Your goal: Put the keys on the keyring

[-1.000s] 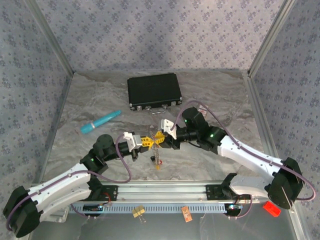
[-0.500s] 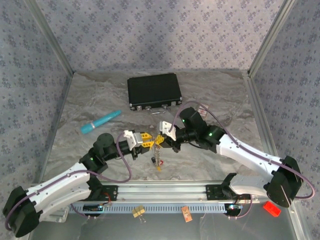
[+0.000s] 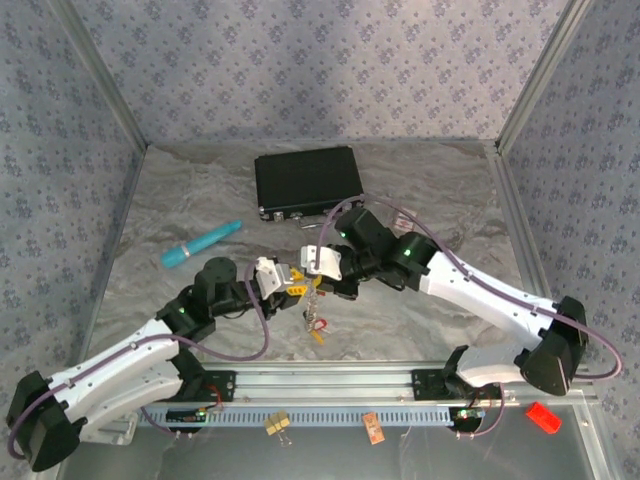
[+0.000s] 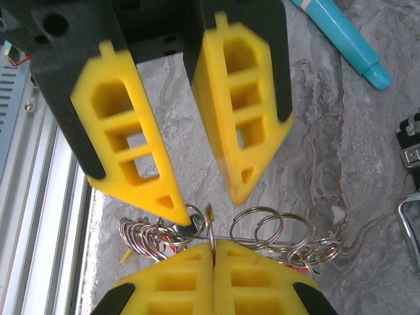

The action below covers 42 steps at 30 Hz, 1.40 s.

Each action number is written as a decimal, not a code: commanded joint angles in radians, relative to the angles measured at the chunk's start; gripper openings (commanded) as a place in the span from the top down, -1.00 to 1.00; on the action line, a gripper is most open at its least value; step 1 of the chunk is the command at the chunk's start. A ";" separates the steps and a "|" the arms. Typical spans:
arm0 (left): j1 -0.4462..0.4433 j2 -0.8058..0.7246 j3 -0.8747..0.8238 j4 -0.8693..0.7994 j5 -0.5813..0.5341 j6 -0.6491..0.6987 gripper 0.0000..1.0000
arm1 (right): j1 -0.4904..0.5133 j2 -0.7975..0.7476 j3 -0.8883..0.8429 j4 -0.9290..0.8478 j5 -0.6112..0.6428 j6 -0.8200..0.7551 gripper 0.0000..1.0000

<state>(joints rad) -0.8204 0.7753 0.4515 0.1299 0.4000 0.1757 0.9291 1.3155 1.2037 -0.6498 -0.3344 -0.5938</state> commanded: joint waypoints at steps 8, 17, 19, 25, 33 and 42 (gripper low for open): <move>-0.006 0.012 0.050 -0.010 0.052 0.022 0.83 | 0.060 0.038 0.090 -0.070 0.062 -0.044 1.00; -0.006 -0.023 -0.002 0.090 0.058 0.000 1.00 | -0.068 -0.110 -0.122 0.182 -0.203 0.108 0.46; -0.006 -0.032 -0.035 0.166 0.062 -0.016 1.00 | -0.092 -0.130 -0.171 0.251 -0.252 0.144 0.46; -0.006 -0.039 -0.073 0.244 0.075 -0.026 1.00 | -0.111 -0.132 -0.241 0.343 -0.312 0.200 0.47; -0.006 -0.036 -0.082 0.266 0.082 -0.043 1.00 | -0.109 -0.105 -0.242 0.362 -0.325 0.203 0.62; -0.005 -0.039 -0.088 0.286 0.101 -0.051 1.00 | -0.103 -0.080 -0.234 0.349 -0.303 0.183 0.73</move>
<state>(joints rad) -0.8204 0.7536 0.3656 0.3191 0.4568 0.1375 0.8227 1.2201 0.9638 -0.2981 -0.6365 -0.4046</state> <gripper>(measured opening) 0.044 0.136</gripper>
